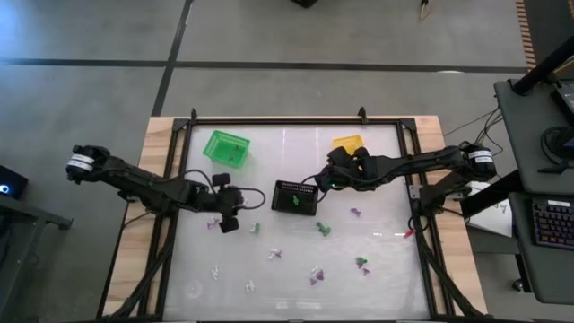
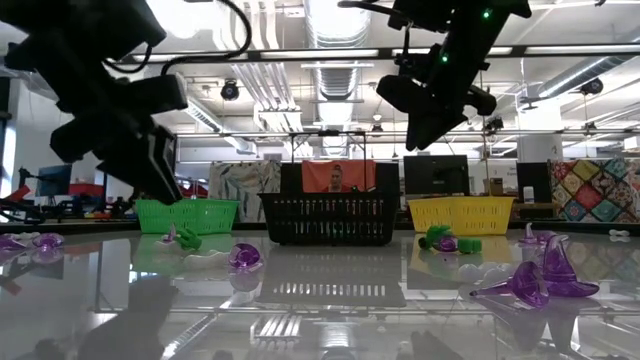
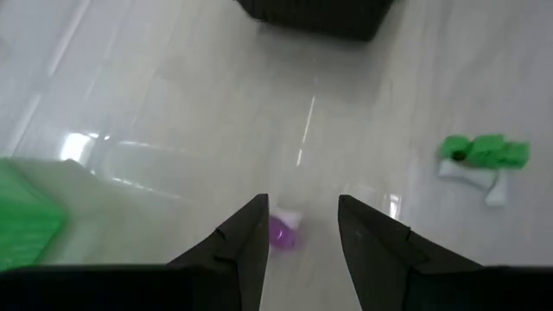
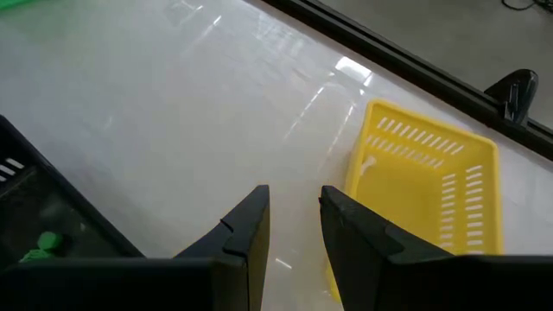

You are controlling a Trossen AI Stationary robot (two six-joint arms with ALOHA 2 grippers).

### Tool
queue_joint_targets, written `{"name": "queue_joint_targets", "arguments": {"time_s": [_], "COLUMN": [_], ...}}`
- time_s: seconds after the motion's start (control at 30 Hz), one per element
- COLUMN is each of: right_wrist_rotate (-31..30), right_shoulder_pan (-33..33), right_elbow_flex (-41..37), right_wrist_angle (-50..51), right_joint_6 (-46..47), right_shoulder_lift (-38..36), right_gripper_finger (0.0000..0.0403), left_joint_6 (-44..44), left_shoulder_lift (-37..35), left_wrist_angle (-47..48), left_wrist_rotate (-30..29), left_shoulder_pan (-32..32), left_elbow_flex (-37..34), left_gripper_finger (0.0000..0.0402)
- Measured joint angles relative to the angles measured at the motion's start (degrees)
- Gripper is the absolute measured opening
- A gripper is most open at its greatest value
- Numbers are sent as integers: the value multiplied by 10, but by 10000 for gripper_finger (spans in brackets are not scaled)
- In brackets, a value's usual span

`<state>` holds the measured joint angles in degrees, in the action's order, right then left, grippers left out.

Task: Sort Halloween decoration
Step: Put the purple witch hat toy into the green bin

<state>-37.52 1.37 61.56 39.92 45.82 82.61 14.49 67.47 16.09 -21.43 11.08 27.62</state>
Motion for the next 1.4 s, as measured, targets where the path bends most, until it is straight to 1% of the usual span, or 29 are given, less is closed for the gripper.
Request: {"name": "queue_joint_targets", "arguments": {"time_s": [0.1,0.23,0.6,0.63,0.7,0.83,0.87,0.93,1.0,1.07,1.17,1.23,1.3,1.4], "right_wrist_rotate": [0,0,0,0,0,4,5,7,12,15,15,15,15,15], "right_shoulder_pan": [0,0,0,0,0,0,0,0,0,0,0,0,0,0], "right_elbow_flex": [0,-1,-1,-1,-1,-1,-1,-1,-1,-1,-1,-1,-1,-1], "right_wrist_angle": [0,0,0,0,0,0,0,0,0,0,0,0,0,-2], "right_joint_6": [0,0,0,-1,-3,-6,-9,-18,-23,-24,-26,-32,-35,-39], "right_shoulder_lift": [0,0,0,0,0,0,0,0,0,0,0,0,0,0], "right_gripper_finger": [98,98,98,98,98,98,98,98,98,98,98,98,98,98], "left_joint_6": [6,14,20,22,26,63,79,115,147,180,238,261,264,213], "left_shoulder_lift": [0,0,-1,-1,-1,-1,-1,3,10,21,38,52,64,73], "left_wrist_angle": [-7,-11,9,8,8,4,3,1,1,6,47,83,104,107], "left_wrist_rotate": [0,-1,2,14,64,223,250,265,253,224,172,126,81,37], "left_shoulder_pan": [-1,-1,0,1,3,26,42,81,124,164,210,227,231,218], "left_elbow_flex": [-13,-14,24,28,38,54,58,69,82,95,118,130,137,138], "left_gripper_finger": [123,123,123,123,123,123,123,123,123,123,123,123,123,123]}}
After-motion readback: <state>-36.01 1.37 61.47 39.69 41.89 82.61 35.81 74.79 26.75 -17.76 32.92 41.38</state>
